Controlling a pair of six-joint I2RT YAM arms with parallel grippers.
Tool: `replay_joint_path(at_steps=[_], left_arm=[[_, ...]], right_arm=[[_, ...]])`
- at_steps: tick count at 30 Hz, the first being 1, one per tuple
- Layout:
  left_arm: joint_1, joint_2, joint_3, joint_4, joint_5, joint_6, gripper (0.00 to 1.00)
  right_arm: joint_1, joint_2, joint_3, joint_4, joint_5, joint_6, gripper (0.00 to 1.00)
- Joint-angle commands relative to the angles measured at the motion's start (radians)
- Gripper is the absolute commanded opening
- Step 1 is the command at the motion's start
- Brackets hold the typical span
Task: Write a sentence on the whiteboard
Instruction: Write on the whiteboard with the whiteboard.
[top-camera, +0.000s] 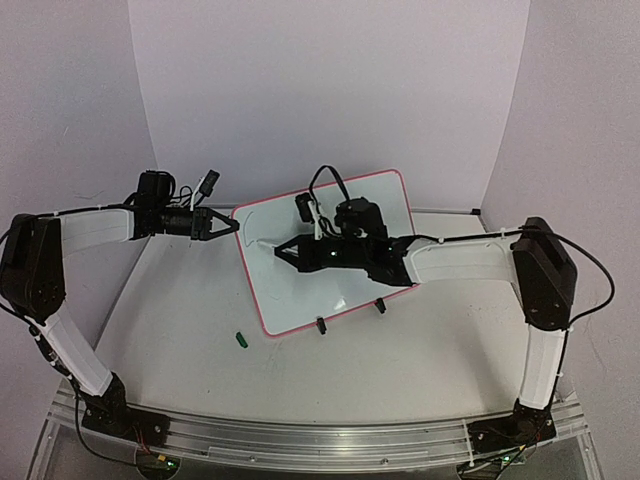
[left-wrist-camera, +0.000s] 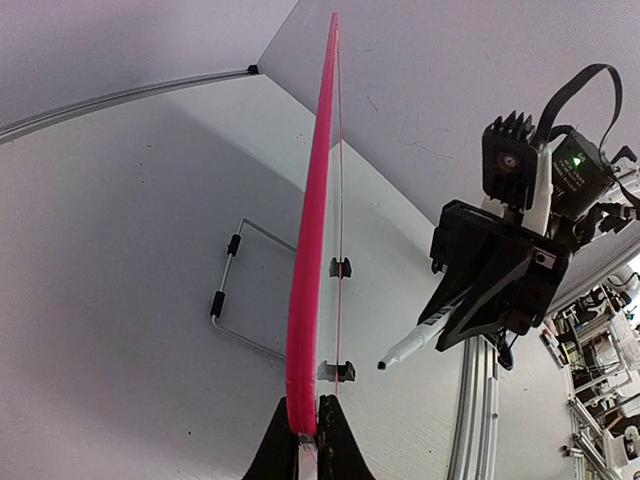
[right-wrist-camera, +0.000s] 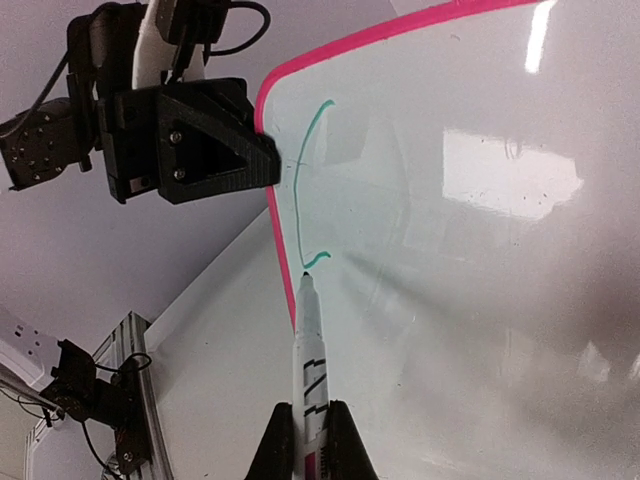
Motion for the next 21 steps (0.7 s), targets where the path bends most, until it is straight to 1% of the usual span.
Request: replay_joint_path(at_steps=[1,6,21], left_arm=[[-0.021,-0.023,0.0,-0.038,-0.012,0.082,0.0],[-0.022,-0.026,0.0,-0.042,-0.016,0.085,0.0],[-0.023,-0.023,0.006,-0.047,-0.019,0.086,0.0]], right_arm=[[-0.004,-0.115,-0.026,0.065,-0.038,-0.004,0.0],[-0.013,-0.126,-0.037,0.056,-0.005,0.013,0.0],[-0.033,-0.027,0.047,0.023,0.0,-0.009,0.0]])
